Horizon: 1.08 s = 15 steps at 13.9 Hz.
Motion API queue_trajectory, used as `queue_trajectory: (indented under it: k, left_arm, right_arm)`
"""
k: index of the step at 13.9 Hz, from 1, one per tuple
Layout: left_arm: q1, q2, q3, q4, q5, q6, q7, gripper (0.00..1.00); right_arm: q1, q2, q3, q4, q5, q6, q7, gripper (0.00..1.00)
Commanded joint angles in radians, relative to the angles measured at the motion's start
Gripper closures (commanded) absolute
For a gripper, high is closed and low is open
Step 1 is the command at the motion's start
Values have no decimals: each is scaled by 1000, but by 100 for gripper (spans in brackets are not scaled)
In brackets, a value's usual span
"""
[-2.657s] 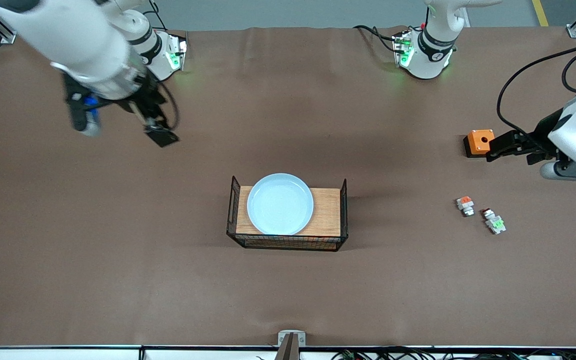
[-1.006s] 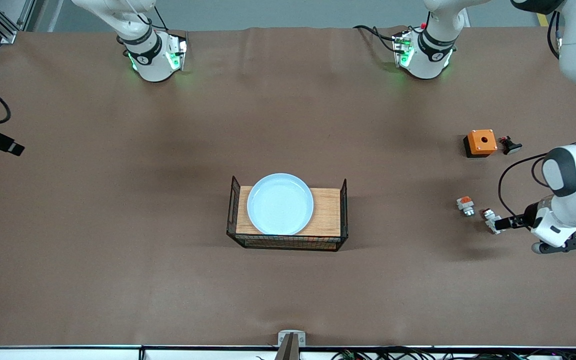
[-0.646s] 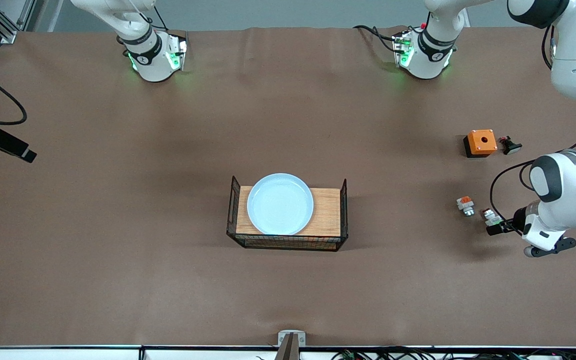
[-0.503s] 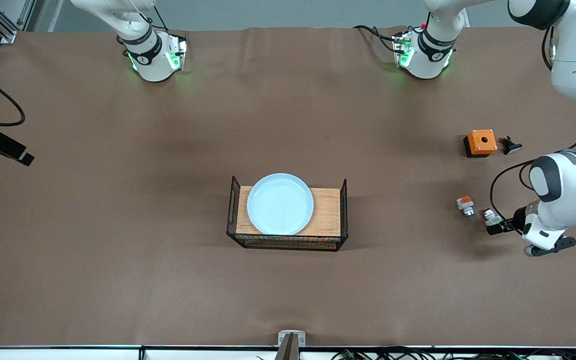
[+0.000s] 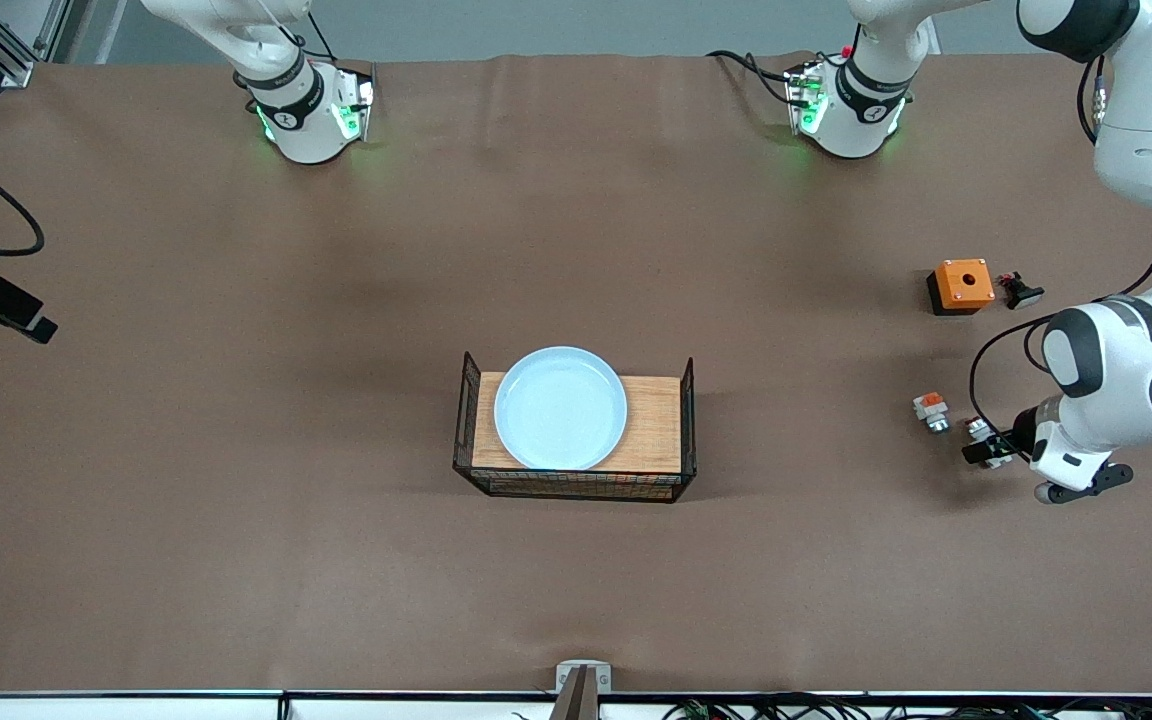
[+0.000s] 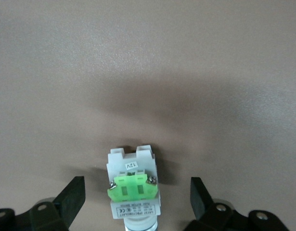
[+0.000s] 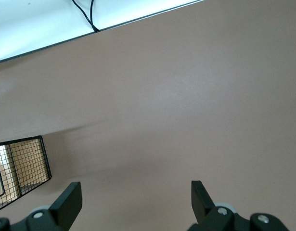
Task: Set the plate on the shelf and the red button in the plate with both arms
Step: 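Lift the switch with the left gripper and carry it over the plate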
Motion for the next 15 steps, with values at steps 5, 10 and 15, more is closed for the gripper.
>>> queue_trajectory:
  k: [5,10,15]
  left_arm:
    - [2,-10,-1,-17,20,9,-33,83]
    - [-6,-48,2,5,24,-64,-30,100]
    - [-24,-158,-13,118,80,-407,-41,100]
  right_arm:
    - [3,-8,0,-10,-16,-16,-96,0]
    - [3,-8,0,-10,-19,-25,-98,0]
    - [3,-8,0,-10,-21,-25,-98,0]
